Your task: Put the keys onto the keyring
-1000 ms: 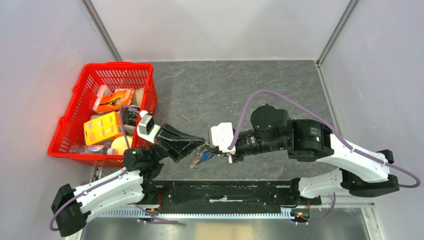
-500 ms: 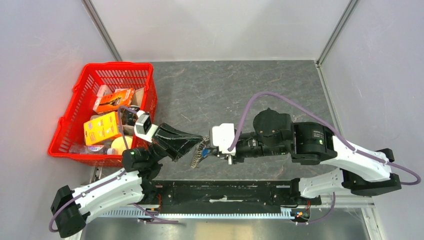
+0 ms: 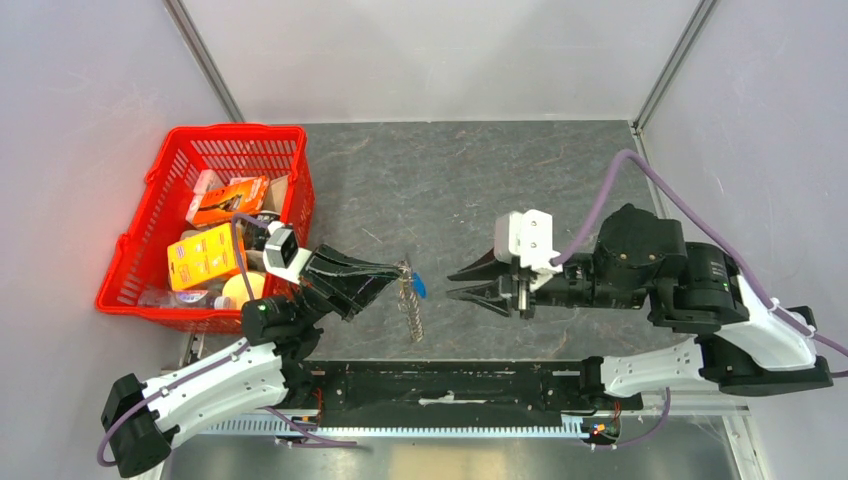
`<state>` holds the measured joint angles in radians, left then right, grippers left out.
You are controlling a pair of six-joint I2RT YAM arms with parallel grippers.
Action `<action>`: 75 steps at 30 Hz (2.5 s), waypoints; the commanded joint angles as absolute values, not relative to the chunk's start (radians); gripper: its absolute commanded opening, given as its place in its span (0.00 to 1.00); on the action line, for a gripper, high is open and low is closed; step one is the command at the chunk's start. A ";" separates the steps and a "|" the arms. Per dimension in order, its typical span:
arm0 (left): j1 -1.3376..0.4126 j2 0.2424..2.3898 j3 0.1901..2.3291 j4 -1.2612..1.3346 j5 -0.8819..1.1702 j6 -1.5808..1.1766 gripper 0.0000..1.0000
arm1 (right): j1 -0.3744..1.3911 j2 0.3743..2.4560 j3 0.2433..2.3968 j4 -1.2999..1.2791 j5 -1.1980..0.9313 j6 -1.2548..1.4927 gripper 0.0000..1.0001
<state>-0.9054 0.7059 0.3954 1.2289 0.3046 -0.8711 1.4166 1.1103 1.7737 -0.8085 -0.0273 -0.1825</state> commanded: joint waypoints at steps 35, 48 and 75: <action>-0.905 0.640 0.402 1.207 0.275 -0.857 0.02 | 1.124 1.344 1.959 -0.835 -0.257 0.506 0.41; -0.905 0.633 0.400 1.183 0.255 -0.851 0.02 | 1.125 1.339 1.884 -0.797 -0.349 0.503 0.41; -0.905 0.648 0.405 1.180 0.238 -0.847 0.02 | 1.126 1.353 1.872 -0.781 -0.415 0.471 0.19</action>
